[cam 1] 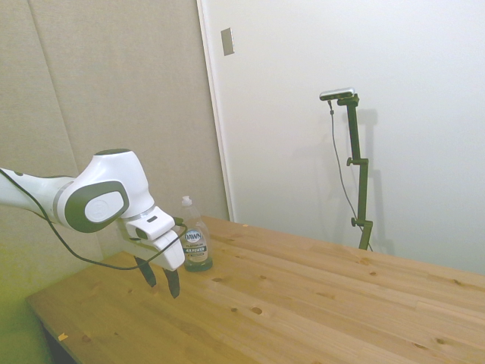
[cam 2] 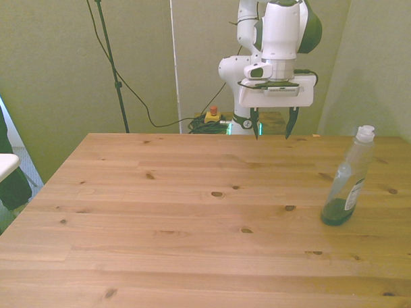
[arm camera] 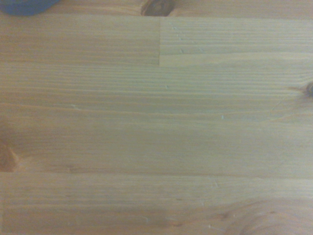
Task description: Knock down the dish soap
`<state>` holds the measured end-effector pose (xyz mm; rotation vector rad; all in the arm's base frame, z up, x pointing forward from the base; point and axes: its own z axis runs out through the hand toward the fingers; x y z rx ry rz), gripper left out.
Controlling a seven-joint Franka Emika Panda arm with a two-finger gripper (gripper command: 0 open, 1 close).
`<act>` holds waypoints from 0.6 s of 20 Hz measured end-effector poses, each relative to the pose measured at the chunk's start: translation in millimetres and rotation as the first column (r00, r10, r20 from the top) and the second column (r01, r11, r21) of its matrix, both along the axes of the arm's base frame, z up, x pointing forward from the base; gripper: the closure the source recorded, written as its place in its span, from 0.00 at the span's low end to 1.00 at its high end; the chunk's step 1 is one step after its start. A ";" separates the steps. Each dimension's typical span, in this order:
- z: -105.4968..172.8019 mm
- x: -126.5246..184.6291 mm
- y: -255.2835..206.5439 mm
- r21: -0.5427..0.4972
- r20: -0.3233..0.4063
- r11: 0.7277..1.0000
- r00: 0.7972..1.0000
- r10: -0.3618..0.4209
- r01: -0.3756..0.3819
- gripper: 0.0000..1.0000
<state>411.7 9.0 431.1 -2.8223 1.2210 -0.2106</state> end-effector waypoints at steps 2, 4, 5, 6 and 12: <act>0.0 0.2 -0.9 0.000 0.000 1.000 1.000 -0.002 0.002 0.00; 2.1 1.2 -4.1 0.001 0.004 1.000 1.000 -0.005 0.005 0.00; 5.3 2.6 -6.5 0.000 0.011 1.000 1.000 -0.005 0.005 0.00; 9.8 4.7 -9.3 -0.001 0.020 1.000 1.000 -0.004 0.004 0.00; 35.7 25.6 -9.4 -0.031 0.051 0.999 0.998 0.032 -0.030 1.00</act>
